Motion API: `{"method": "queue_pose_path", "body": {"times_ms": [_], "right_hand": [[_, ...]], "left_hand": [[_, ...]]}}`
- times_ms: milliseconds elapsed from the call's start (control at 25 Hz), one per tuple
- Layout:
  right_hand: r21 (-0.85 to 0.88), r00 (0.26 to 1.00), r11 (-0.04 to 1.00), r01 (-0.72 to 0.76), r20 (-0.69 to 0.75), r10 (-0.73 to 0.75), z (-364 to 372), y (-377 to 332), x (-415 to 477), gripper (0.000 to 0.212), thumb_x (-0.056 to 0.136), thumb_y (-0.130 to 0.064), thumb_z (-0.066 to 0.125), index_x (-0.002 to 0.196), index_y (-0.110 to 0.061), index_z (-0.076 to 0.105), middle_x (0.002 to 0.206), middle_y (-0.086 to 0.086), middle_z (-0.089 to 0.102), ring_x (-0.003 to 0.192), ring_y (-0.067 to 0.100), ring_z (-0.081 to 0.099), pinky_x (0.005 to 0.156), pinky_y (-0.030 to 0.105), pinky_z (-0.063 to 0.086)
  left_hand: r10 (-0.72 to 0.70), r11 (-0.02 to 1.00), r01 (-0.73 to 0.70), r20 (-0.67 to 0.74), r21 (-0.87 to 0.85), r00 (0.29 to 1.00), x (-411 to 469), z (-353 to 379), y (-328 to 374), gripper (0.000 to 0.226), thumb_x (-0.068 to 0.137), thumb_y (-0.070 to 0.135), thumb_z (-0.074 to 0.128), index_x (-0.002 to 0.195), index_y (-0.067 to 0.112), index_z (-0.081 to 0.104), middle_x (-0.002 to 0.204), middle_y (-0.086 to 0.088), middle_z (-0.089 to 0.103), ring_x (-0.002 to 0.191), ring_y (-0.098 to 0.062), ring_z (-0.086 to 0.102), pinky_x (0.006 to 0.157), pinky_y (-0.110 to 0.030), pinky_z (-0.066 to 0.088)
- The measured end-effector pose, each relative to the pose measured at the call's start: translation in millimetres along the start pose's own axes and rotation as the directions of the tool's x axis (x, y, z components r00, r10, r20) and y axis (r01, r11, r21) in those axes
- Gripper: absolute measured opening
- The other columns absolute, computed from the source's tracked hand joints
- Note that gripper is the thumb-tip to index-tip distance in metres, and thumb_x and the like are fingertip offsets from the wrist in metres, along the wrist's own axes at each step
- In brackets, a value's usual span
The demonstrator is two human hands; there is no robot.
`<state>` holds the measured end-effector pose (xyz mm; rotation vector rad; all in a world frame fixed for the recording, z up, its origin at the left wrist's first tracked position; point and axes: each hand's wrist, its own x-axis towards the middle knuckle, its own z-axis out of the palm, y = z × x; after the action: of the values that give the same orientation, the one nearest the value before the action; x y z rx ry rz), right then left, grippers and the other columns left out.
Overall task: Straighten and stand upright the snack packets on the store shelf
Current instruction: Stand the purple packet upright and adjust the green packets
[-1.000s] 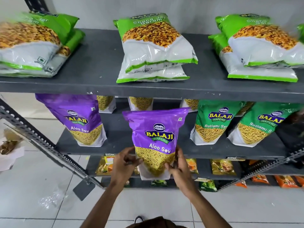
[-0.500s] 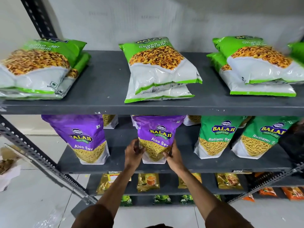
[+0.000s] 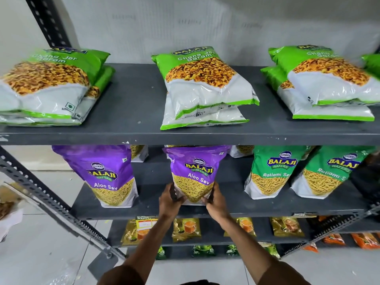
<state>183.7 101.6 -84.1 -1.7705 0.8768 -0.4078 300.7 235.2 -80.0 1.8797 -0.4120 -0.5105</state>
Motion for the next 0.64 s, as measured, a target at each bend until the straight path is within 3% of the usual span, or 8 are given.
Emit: {"method": "queue_pose_path", "body": {"times_ms": [120,240,320,400,480,560,640], "right_hand": [[-0.01,0.999,1.0,-0.002,0.033,0.003,15.0,-4.8,0.5,0.069,0.081,-0.003,0.074,0.14,-0.015,0.04,0.131,0.009,0.063,0.125,0.023,0.058,0.096,0.03,0.047],[-0.009,0.998,1.0,0.025,0.052,-0.025,29.4,-9.8,2.2,0.068,0.081,-0.007,0.074,0.14,-0.019,0.041,0.135,0.008,0.06,0.128,0.023,0.055,0.102,0.035,0.047],[0.001,0.996,0.999,0.037,0.076,-0.037,31.2,-11.2,1.5,0.072,0.082,-0.007,0.074,0.142,-0.02,0.038,0.139,0.006,0.057,0.131,0.022,0.052,0.1,0.026,0.046],[0.022,0.993,0.996,0.086,0.078,-0.088,26.5,-8.3,-3.2,0.085,0.081,-0.012,0.076,0.15,-0.02,0.028,0.145,0.001,0.049,0.135,0.016,0.047,0.1,0.019,0.045],[0.039,0.988,0.987,0.154,-0.024,-0.153,9.7,-2.3,-12.0,0.087,0.083,-0.021,0.075,0.153,-0.023,0.023,0.148,0.001,0.043,0.134,0.016,0.047,0.102,0.026,0.049],[0.067,0.953,0.97,0.236,-0.209,-0.217,-18.2,0.3,-24.4,0.071,0.089,-0.019,0.069,0.148,-0.027,0.031,0.142,0.003,0.046,0.122,0.017,0.054,0.091,0.028,0.055],[0.057,0.874,0.948,0.312,-0.408,-0.263,-56.0,2.9,-32.0,0.057,0.092,-0.014,0.064,0.141,-0.028,0.038,0.133,0.003,0.048,0.114,0.018,0.056,0.088,0.032,0.055]], "left_hand": [[-0.023,0.999,0.022,-0.028,-0.041,0.999,7.7,-10.4,-11.5,0.068,0.068,0.009,0.085,0.128,0.017,0.054,0.119,-0.004,0.07,0.112,-0.022,0.066,0.093,-0.047,0.058],[-0.014,0.999,0.012,-0.058,-0.035,0.998,8.1,-21.1,-15.0,0.065,0.071,0.008,0.083,0.129,0.014,0.053,0.12,-0.005,0.069,0.114,-0.023,0.064,0.093,-0.039,0.056],[0.001,1.0,-0.002,-0.042,-0.026,0.999,6.0,-23.6,-14.0,0.065,0.073,0.007,0.081,0.131,0.012,0.051,0.124,-0.007,0.067,0.117,-0.024,0.062,0.093,-0.035,0.054],[0.05,0.998,-0.052,-0.091,-0.021,0.995,1.3,-23.0,-13.1,0.073,0.073,0.013,0.082,0.136,0.016,0.045,0.134,-0.009,0.059,0.127,-0.026,0.054,0.102,-0.044,0.05],[0.123,0.992,-0.128,-0.265,0.001,0.956,-13.3,-13.1,-12.3,0.087,0.072,0.02,0.083,0.144,0.016,0.034,0.147,-0.009,0.041,0.135,-0.023,0.04,0.111,-0.044,0.038],[0.243,0.969,-0.244,-0.385,0.049,0.89,-37.4,8.3,-4.5,0.085,0.075,0.02,0.08,0.145,0.015,0.032,0.146,-0.004,0.028,0.133,-0.015,0.031,0.11,-0.039,0.035],[0.381,0.924,-0.374,-0.28,0.078,0.881,-59.2,40.2,11.6,0.071,0.081,0.034,0.074,0.139,0.02,0.035,0.138,0.002,0.028,0.13,-0.014,0.031,0.108,-0.038,0.038]]}}
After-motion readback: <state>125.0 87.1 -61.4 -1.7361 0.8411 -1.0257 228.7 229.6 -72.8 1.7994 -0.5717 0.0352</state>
